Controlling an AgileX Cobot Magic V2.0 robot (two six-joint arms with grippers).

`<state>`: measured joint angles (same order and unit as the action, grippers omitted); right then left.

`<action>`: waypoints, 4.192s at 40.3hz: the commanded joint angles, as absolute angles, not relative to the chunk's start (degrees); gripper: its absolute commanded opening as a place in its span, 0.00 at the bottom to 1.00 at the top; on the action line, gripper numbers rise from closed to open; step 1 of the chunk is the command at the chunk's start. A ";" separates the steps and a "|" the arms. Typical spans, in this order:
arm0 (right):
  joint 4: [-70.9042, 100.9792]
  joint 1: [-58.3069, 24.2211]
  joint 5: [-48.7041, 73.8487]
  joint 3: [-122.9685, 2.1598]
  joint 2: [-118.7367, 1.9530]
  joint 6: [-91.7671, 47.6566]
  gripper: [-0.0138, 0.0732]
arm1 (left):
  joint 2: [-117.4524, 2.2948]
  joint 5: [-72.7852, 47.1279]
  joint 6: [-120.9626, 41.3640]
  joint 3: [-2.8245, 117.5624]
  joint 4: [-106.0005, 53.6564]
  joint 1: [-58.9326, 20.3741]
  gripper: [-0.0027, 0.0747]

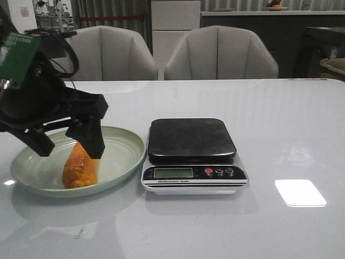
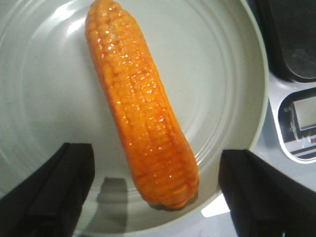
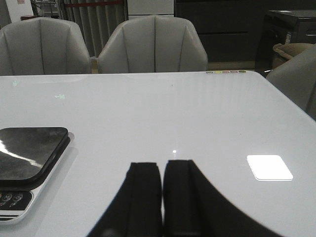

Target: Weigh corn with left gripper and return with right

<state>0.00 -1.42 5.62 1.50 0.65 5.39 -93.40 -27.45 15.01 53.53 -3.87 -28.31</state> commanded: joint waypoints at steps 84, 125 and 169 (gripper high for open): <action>-0.71 -1.05 0.80 1.75 1.75 5.02 0.38 | -107.78 -24.43 15.10 80.06 -13.56 -41.98 0.78; -0.71 -1.05 0.80 1.75 1.75 5.02 0.38 | -51.73 -21.28 15.10 48.10 4.06 -41.98 0.63; -0.71 -1.05 -4.36 1.69 1.70 5.02 0.38 | 1.17 -29.76 8.82 24.80 9.02 -41.98 0.21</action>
<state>0.00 -1.32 3.77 1.53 0.65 5.39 0.42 -34.99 8.84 23.53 8.84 -41.65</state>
